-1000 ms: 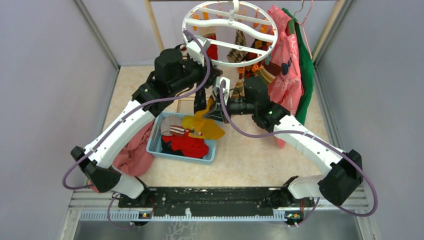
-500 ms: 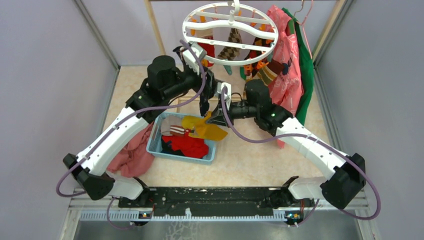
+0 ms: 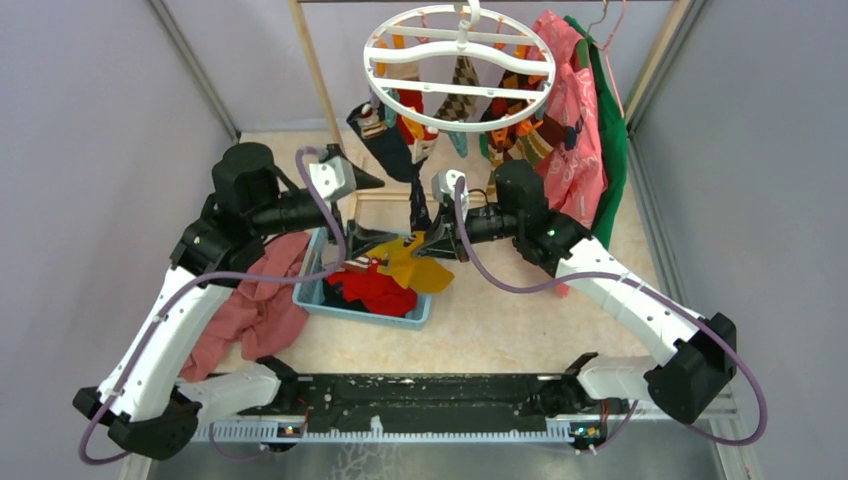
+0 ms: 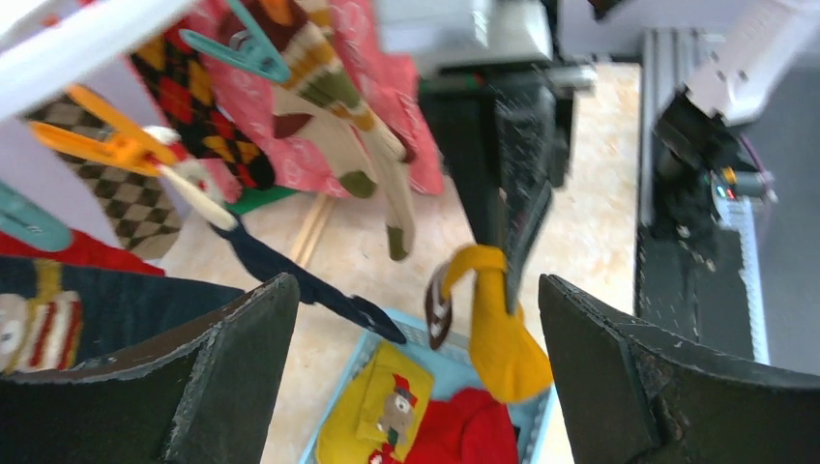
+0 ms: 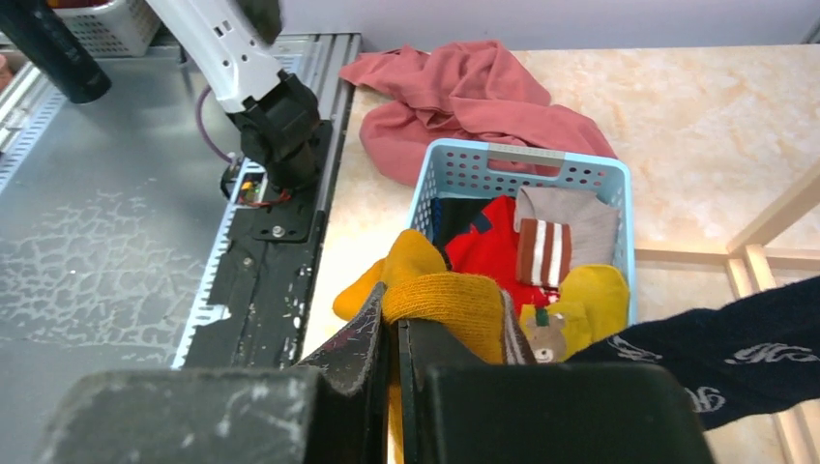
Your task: Remove the socks clipped to the hanger
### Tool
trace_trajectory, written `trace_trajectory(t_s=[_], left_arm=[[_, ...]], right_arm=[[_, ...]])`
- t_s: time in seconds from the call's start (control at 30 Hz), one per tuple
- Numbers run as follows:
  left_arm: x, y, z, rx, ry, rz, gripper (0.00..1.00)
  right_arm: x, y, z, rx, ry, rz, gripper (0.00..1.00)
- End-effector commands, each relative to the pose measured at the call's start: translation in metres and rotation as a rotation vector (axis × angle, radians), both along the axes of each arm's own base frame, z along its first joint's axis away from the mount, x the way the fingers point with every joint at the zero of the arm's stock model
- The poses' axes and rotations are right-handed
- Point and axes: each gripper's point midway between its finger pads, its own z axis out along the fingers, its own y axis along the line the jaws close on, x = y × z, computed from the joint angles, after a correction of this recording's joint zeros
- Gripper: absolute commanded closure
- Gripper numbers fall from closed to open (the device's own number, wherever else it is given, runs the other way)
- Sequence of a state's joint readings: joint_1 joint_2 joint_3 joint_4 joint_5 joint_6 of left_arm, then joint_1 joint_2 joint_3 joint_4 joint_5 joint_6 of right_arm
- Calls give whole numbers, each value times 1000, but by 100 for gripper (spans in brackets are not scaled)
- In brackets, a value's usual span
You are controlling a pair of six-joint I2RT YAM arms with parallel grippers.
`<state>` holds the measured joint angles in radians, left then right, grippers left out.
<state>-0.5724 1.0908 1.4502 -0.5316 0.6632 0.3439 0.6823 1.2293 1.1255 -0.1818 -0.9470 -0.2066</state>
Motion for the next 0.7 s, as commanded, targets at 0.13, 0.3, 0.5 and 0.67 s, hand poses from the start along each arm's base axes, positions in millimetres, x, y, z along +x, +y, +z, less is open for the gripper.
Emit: trace_trajectory(t_s=[0.13,0.3,0.5,0.67], left_arm=[[-36,0,-75,149,90,-223,4],[-40,-15,-95,172,159,-289,12],[-39,-20,-115,196,197,-301,37],[-30,-16,-120,226,191,-242,91]], right_arm=[[-18,4,55,126,7,93,100],[-14,11,61,133,80,91,100],[-7,15,64,147,79,82,100],[8,16,59,135,56,-10,99]])
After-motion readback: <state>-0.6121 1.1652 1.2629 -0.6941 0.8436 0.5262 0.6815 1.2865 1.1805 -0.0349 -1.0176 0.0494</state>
